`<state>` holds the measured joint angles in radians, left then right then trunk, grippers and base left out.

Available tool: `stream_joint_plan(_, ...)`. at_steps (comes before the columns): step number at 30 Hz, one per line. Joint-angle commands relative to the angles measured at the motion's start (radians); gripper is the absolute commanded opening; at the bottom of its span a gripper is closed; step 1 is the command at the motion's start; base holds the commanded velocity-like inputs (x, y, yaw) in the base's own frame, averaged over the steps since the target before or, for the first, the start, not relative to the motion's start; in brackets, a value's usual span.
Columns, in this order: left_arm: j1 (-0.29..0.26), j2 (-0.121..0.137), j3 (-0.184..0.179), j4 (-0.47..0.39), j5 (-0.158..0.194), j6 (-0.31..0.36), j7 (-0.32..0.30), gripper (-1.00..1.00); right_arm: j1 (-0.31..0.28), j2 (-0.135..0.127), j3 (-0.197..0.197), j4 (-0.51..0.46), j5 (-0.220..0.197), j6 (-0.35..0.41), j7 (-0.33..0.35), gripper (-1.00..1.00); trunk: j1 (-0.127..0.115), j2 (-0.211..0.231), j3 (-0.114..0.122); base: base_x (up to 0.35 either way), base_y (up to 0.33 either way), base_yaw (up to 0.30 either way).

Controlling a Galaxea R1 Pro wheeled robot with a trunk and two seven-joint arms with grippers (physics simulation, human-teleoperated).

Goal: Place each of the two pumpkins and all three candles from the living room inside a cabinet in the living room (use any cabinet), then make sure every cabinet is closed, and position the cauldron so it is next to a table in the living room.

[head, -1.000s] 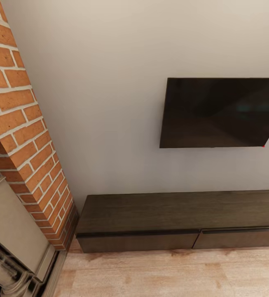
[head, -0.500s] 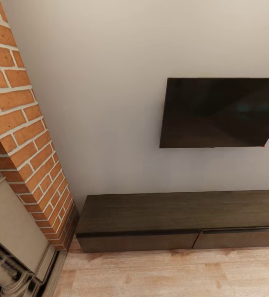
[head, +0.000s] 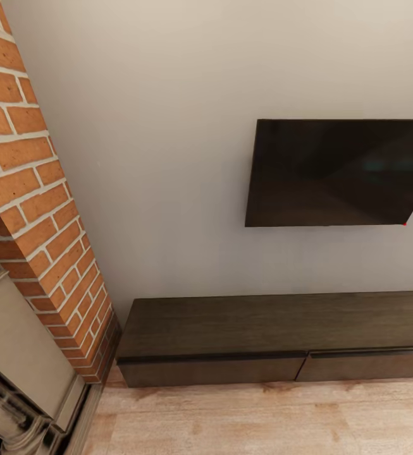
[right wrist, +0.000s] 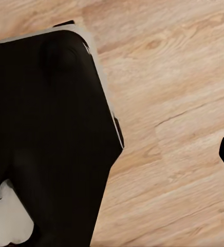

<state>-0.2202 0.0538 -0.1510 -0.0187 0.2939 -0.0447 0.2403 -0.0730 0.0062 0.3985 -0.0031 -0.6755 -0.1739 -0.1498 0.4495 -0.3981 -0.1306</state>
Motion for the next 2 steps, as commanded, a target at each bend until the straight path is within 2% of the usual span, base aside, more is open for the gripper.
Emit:
stream_joint_plan(1,-0.001,0.0,-0.009,0.0,0.01,-0.003,0.002,1.0,-0.001,-0.004,0.008,0.0,-0.007,-0.002,-0.004,1.0,0.001,-0.002,-0.002,0.0,0.0,0.0)
stream_joint_plan(2,-0.001,0.0,-0.009,0.0,0.01,-0.003,0.002,1.0,-0.001,-0.006,0.008,0.0,-0.007,-0.002,-0.004,1.0,0.001,-0.002,-0.002,0.0,0.0,0.0)
